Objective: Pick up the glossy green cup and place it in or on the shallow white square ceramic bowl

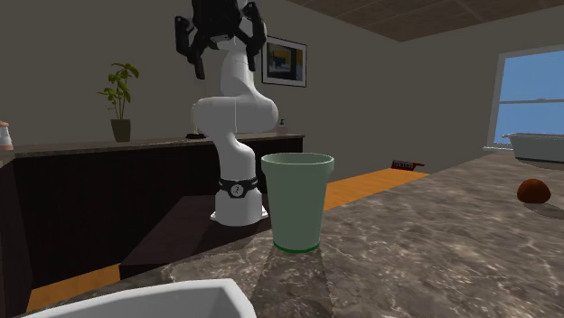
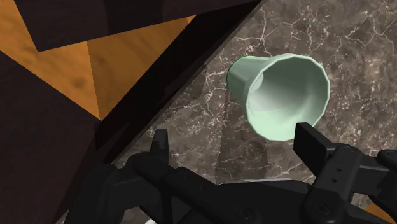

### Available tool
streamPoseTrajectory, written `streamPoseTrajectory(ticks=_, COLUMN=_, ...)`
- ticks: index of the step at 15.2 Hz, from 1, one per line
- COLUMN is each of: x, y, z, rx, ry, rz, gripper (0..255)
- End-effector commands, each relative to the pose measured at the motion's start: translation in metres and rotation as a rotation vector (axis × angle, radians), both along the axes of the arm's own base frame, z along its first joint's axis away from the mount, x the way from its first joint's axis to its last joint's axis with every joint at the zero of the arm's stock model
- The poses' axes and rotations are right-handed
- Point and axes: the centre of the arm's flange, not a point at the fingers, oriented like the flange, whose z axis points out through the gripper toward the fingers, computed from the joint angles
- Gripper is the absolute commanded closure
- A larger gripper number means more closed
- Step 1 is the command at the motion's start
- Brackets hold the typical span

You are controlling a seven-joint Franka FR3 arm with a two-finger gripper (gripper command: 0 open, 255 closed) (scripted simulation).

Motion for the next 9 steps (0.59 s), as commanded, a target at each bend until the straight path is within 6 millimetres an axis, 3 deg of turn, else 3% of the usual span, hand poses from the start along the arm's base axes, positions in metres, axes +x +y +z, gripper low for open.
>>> streamPoseTrajectory(ticks=1, x=0.0, y=0.0, z=0.0, rx=0.0, ry=0.0, rz=0.0, gripper=0)
streamPoseTrajectory(ticks=9, x=0.029, y=0.024, z=-0.095, rx=0.092, ry=-0.044, rz=0.06, gripper=0)
